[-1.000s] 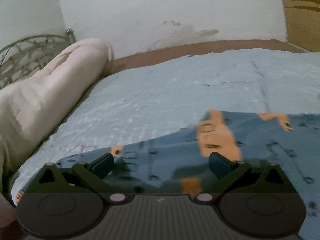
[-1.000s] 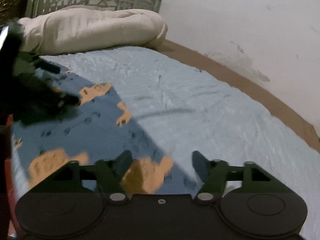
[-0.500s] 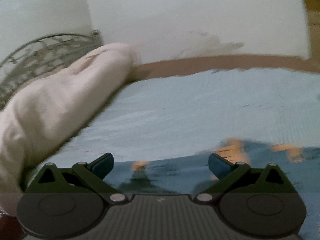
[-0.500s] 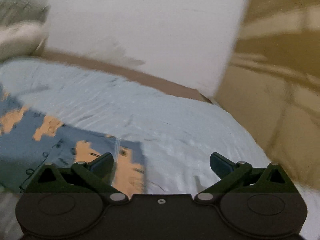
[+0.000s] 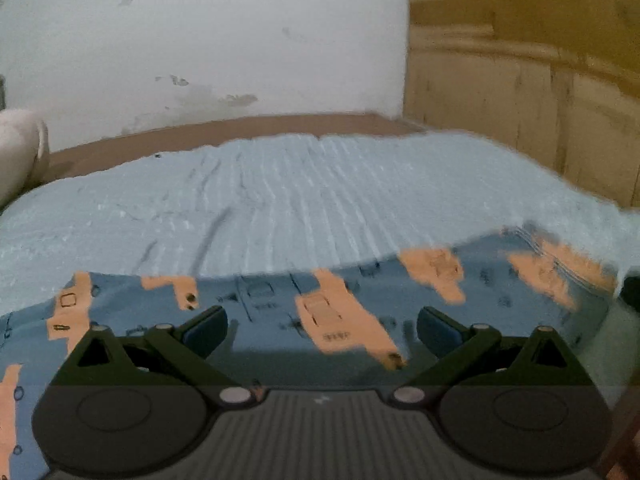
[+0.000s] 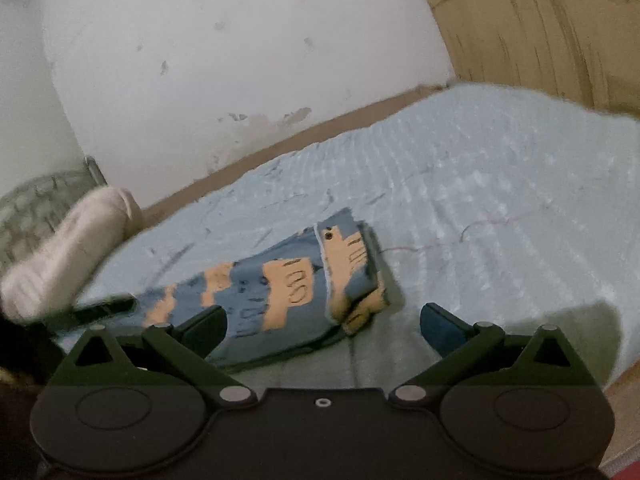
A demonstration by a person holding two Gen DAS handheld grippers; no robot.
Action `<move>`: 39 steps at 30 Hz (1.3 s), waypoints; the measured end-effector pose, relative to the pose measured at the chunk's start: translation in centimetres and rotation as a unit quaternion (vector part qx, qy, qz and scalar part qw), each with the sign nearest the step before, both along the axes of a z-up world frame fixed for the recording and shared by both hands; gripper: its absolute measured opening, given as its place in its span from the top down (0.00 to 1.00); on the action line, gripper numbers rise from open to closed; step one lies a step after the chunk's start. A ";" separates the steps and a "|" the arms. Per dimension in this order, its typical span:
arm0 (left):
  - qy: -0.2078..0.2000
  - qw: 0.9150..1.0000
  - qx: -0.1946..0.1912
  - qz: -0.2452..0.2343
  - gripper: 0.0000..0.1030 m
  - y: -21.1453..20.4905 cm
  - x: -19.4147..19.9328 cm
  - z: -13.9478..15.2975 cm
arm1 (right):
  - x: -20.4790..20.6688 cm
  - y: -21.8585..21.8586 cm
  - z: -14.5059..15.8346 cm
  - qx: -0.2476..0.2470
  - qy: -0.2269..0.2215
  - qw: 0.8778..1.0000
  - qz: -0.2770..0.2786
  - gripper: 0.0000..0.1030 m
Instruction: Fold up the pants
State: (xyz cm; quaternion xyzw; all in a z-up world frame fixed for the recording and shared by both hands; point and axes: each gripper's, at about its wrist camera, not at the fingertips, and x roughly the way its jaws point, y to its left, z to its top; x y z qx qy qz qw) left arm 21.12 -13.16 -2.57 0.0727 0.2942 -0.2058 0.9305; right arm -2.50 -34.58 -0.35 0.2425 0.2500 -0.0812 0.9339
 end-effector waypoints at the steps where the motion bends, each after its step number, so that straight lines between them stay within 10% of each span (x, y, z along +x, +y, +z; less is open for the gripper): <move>1: 0.002 1.000 0.019 0.001 0.01 -0.4 0.1 -0.5 | -0.1 -0.1 0.0 0.022 -0.003 1.000 0.001 0.01; 9: 0.025 0.999 0.022 0.017 0.01 -0.1 -0.1 -0.5 | 1.1 -0.4 -0.5 0.070 -0.009 0.996 -0.062 0.25; 16: 0.087 0.993 -0.081 0.027 0.01 2.5 0.7 0.9 | 2.0 0.0 -0.6 0.036 0.000 0.990 -0.135 0.81; 26: 0.148 0.952 -0.267 0.006 0.01 7.1 1.9 2.4 | 4.3 8.0 3.8 -0.197 -0.054 0.979 -0.020 0.85; 39: 0.148 0.950 -0.271 0.040 0.01 10.1 2.1 1.3 | 6.2 18.0 -1.4 -0.217 -0.003 0.964 0.153 0.86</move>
